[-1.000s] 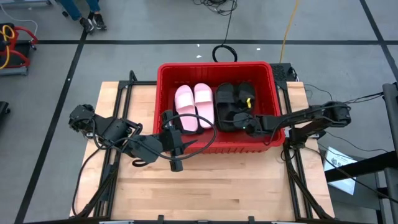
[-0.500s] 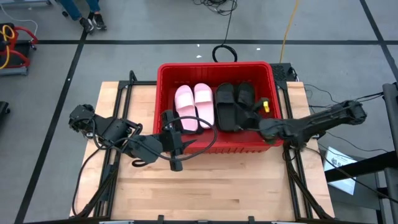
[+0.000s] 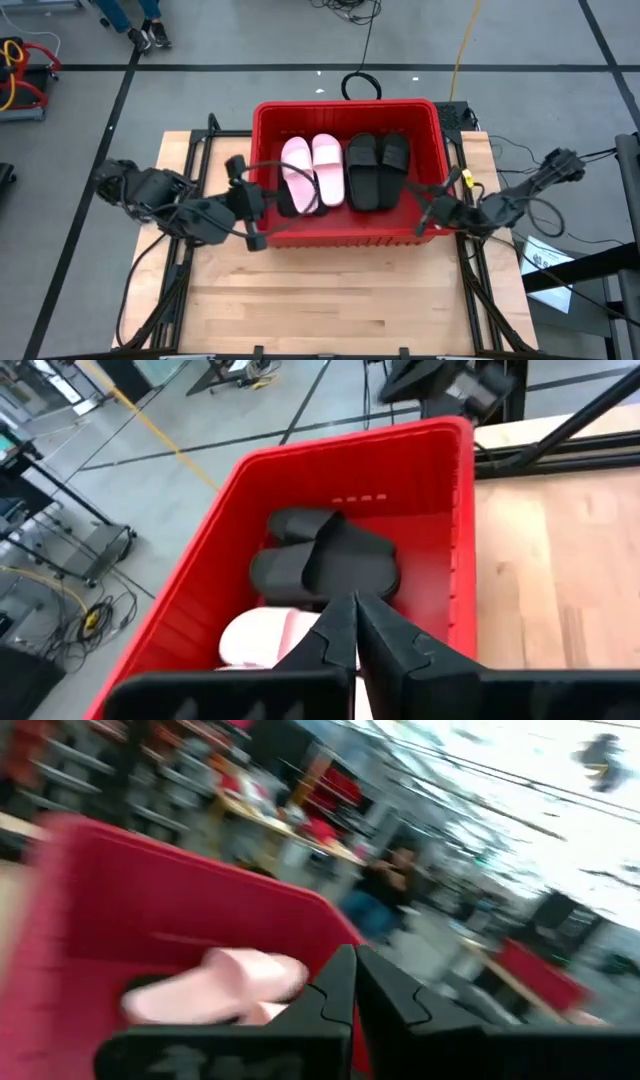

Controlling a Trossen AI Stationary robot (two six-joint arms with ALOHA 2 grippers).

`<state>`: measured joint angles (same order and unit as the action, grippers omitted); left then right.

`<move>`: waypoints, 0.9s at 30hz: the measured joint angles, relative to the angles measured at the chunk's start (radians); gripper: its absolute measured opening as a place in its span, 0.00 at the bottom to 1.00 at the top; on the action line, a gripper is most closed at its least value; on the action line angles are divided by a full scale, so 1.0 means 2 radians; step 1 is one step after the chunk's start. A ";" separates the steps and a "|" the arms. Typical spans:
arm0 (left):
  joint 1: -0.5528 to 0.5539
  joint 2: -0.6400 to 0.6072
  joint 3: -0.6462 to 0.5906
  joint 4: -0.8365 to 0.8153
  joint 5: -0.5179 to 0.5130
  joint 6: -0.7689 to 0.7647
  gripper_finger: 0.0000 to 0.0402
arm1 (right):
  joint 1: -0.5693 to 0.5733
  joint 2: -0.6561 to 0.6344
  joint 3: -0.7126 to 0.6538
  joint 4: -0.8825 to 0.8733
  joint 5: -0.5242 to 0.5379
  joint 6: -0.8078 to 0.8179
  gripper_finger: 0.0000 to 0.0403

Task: Pick and place slides into bin
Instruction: Return to Home Position

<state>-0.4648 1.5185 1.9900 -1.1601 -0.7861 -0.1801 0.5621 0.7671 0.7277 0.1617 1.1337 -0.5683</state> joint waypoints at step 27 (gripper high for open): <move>-0.001 -0.408 -0.443 0.305 0.227 0.074 0.01 | 0.061 -0.154 0.000 -0.190 -0.733 0.303 0.00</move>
<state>-0.4677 0.7021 1.1045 -0.5503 -0.3317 -0.0324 0.6842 0.4591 0.7277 -0.2187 -0.3322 0.0383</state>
